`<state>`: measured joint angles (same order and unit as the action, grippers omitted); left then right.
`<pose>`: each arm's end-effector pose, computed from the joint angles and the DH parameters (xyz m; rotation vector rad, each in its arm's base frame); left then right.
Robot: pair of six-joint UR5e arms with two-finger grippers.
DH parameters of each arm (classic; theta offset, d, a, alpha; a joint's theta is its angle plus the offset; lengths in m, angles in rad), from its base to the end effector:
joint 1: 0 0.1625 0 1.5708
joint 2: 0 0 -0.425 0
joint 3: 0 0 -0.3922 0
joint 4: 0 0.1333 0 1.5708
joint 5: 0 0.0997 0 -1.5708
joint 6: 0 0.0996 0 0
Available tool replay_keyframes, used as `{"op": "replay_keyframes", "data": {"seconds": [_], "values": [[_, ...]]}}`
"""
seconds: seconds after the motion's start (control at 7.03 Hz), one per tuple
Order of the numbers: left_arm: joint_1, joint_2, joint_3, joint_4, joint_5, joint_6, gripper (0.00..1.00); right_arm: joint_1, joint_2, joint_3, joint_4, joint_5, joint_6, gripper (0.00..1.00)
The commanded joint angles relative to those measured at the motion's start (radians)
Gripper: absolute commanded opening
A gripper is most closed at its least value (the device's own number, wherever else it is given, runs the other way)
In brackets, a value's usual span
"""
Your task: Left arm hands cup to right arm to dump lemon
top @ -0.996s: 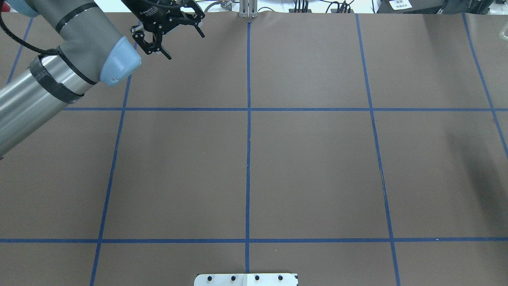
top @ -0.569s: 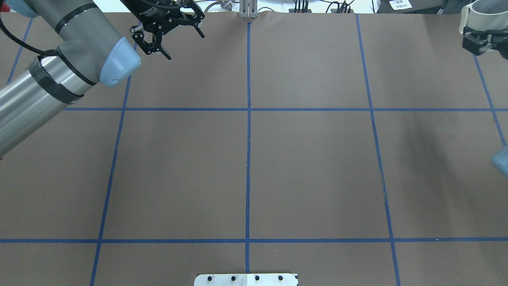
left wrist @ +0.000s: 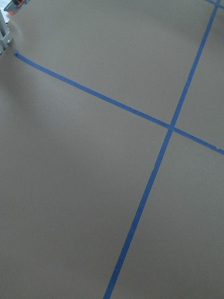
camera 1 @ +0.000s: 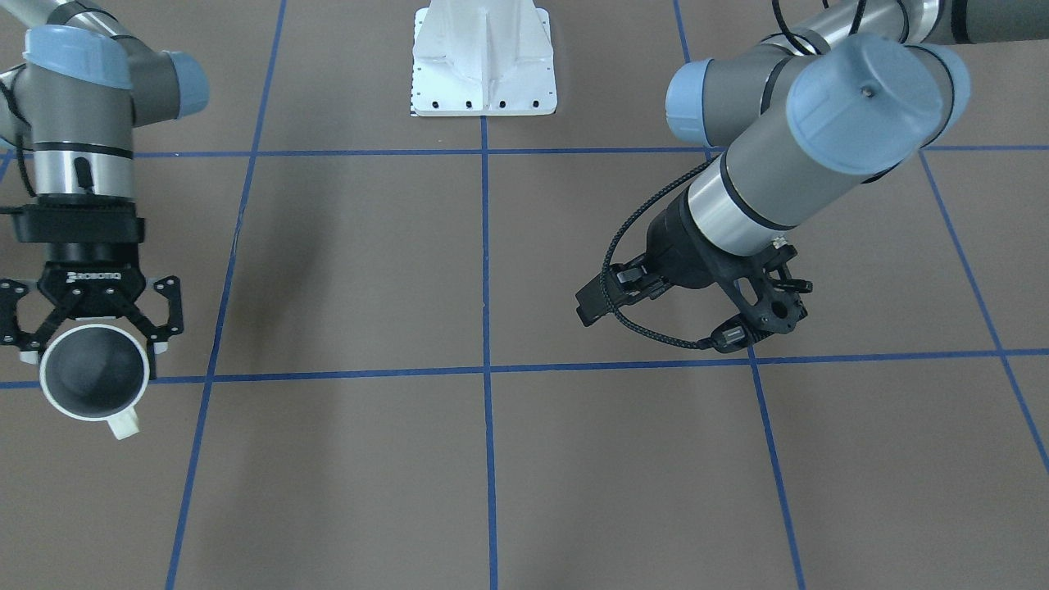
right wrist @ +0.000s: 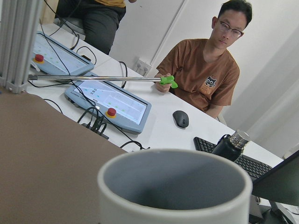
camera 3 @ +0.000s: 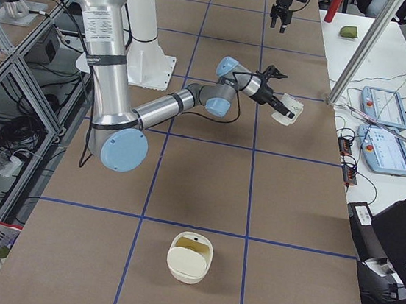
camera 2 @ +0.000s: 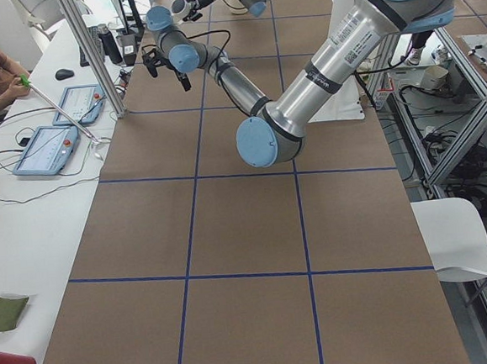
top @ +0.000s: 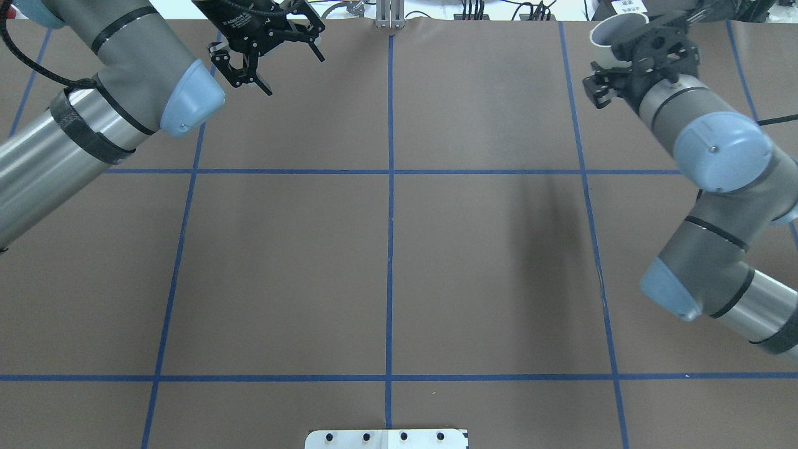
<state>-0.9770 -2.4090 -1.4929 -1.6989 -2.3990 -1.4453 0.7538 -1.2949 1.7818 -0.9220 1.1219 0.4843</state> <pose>0.3506 -0.6264 0.1416 -0.2199 1.1171 -0.3910 -0.3063 -0.5296 0.3353 1.1261 -0.3570 -0.0383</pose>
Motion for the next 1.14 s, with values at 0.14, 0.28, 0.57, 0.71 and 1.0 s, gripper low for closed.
{"op": "replay_keyframes", "data": {"seconds": [0.14,0.28,0.57,0.71,1.0], "values": [[0.017,-0.038,0.019,0.004,-0.003,-0.007,1.0,-0.163,0.158,-0.001,-0.175,-0.196,0.008,0.24],[0.03,-0.067,0.042,0.002,-0.003,-0.01,1.0,-0.201,0.183,-0.004,-0.176,-0.253,0.01,0.24],[0.046,-0.076,0.042,-0.008,-0.003,-0.012,1.0,-0.243,0.215,-0.002,-0.172,-0.318,0.013,0.25],[0.046,-0.078,0.042,-0.01,-0.006,-0.009,1.0,-0.281,0.229,-0.01,-0.175,-0.379,0.013,0.25],[0.044,-0.084,0.048,-0.065,-0.012,-0.012,1.0,-0.321,0.243,-0.013,-0.176,-0.412,0.013,0.25]]}}
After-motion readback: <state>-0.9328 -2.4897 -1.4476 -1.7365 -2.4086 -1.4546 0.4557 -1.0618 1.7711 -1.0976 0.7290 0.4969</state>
